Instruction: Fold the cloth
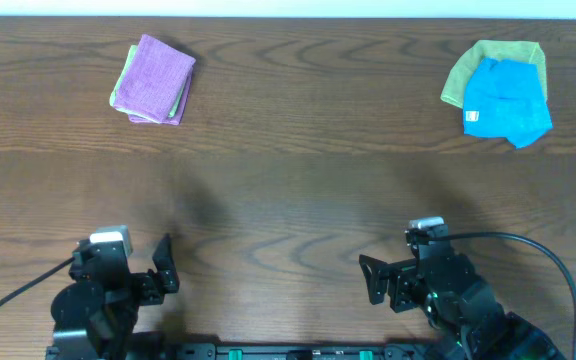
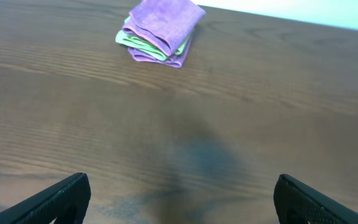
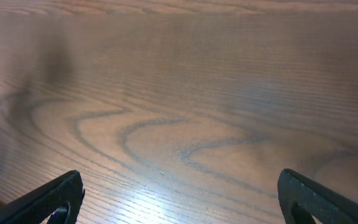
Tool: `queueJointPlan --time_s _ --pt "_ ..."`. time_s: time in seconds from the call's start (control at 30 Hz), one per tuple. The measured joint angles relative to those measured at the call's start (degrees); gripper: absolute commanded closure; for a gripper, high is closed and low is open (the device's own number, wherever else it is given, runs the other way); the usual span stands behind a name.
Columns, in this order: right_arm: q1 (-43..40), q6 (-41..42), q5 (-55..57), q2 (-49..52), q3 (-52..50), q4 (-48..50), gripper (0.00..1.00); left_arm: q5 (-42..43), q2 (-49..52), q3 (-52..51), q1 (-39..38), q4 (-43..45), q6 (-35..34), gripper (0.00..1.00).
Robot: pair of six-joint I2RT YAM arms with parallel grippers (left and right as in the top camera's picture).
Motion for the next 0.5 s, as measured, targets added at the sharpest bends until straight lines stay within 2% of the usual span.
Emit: queueJointPlan --time_s 0.5 --pt "0.0 0.0 0.0 0.0 0.0 0.0 0.01 -1.3 -8.7 -11.4 -0.7 0.0 4.4 0.05"
